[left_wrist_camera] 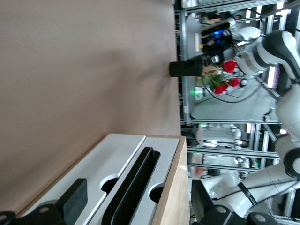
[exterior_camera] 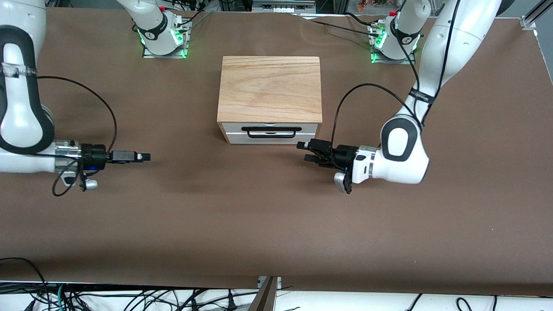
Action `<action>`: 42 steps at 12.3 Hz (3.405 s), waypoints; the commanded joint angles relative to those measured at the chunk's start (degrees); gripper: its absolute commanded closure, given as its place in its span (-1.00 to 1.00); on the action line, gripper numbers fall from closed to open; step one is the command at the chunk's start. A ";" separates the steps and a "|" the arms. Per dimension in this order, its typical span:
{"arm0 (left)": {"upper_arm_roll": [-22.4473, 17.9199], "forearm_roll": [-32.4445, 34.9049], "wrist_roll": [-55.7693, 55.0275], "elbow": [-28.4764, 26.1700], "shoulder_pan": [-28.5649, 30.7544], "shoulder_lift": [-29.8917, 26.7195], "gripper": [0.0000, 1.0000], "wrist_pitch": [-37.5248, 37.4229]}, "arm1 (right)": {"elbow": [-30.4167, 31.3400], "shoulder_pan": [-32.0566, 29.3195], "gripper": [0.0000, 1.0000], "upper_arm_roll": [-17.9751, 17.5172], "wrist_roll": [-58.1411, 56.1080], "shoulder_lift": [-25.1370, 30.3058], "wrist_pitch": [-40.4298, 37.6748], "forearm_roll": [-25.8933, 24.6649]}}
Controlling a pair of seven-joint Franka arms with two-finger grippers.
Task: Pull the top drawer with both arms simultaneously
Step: 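Reach both grippers toward the black drawer handle from either end, then close both grippers on the ends of the black drawer handle, then pull the handle outward with both grippers, sliding the drawer open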
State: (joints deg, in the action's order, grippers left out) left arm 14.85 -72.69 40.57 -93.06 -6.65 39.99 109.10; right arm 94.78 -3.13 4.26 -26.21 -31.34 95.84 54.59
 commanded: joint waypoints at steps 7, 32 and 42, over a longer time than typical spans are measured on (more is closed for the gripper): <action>0.62 -13.00 12.26 -11.52 -1.43 -0.53 -0.43 -0.03 | 10.16 13.48 -1.00 -1.53 -26.52 -4.43 1.97 32.92; 1.15 -13.10 13.75 -11.53 -1.87 -0.36 1.00 -0.82 | 17.19 22.73 0.56 -3.12 -40.06 -7.95 -1.97 46.40; 1.15 -13.10 11.21 -7.85 -1.87 1.04 1.00 -0.90 | 11.67 21.33 1.00 -2.68 -35.51 -9.27 -1.19 46.75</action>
State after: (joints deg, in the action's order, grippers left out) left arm 15.86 -84.23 53.83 -103.37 -8.24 41.19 109.33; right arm 109.66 19.59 1.45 -64.41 -40.64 94.28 99.96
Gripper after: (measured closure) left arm 0.802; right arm 0.824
